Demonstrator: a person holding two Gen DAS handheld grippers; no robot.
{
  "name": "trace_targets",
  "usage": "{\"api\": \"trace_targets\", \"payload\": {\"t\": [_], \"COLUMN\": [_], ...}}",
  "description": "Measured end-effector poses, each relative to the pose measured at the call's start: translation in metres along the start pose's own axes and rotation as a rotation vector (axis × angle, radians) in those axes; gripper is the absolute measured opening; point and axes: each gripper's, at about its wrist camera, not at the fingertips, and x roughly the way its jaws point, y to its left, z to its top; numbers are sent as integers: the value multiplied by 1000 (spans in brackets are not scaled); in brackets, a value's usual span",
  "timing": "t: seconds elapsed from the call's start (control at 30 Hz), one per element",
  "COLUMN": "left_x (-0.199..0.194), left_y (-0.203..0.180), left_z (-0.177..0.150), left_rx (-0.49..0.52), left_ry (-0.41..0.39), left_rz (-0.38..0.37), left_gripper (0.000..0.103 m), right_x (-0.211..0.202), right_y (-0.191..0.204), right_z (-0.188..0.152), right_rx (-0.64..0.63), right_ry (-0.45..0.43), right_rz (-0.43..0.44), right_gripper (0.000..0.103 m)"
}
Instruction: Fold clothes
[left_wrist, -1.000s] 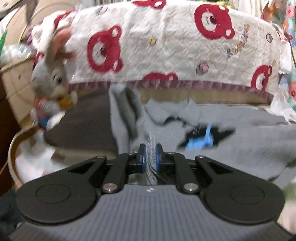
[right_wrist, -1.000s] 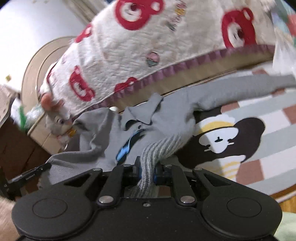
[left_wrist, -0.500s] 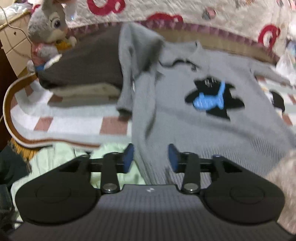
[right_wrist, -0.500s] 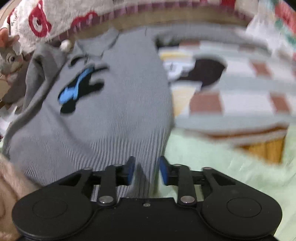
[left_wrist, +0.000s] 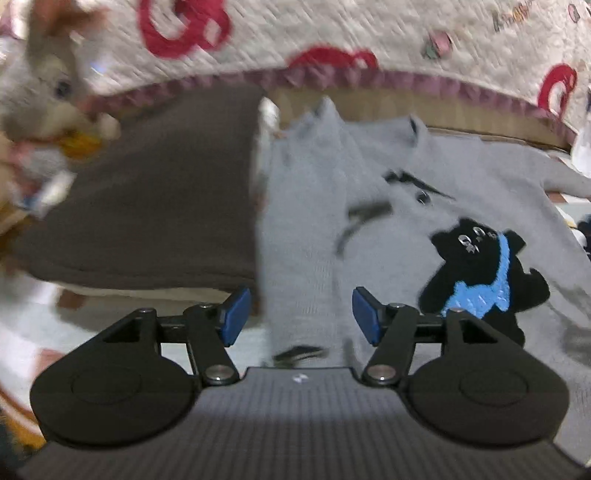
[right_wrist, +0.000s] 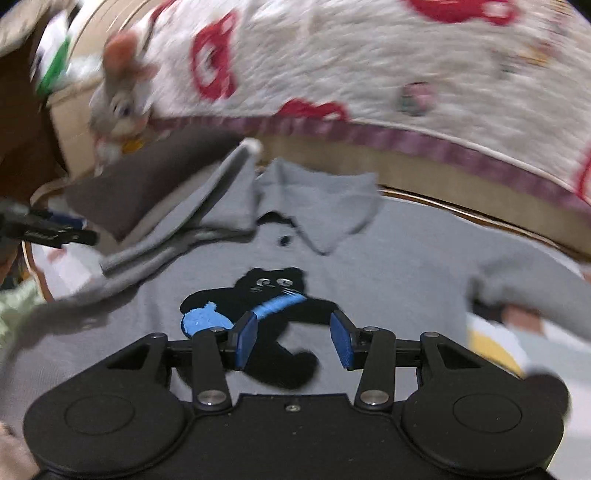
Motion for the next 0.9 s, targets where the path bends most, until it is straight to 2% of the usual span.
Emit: {"api": "trace_targets", "payload": {"t": [0.03,0.13,0.2,0.23,0.27,0.3,0.37,0.53,0.63,0.7,0.8,0.9], "left_x": [12,46,66,76,77,77,69,37,11,-7,-32,-54], "left_y": [0,3,8,11,15,21,21,9,5,2,-1,25], "left_z": [0,-7,-12,-14,-15,-15,-12,1,15,24,38,81], "left_rx": [-14,10,39,53,39,22,23,90,108,120,137,90], "left_ry": [12,23,68,92,77,58,41,-46,-129,-185,-268,-308], "left_rz": [-18,20,11,6,-9,-24,-29,12,20,25,33,3], "left_gripper": [60,60,61,66,68,64,18,6,6,6,6,6], "right_x": [17,60,78,86,91,93,96,95,96,91,92,96], "right_y": [7,22,30,34,36,37,39,29,19,12,9,6], "right_z": [5,15,16,17,15,13,9,-11,-19,-23,-30,-38], "right_rx": [-27,-70,-80,-83,-82,-87,-97,-94,-31,50,62,72], "right_ry": [11,23,31,37,47,52,63,71,96,86,100,108], "right_rz": [6,34,48,54,57,56,55,-11,-71,-70,-68,-63], "right_gripper": [49,49,49,49,49,49,49,51,53,56,60,61]}}
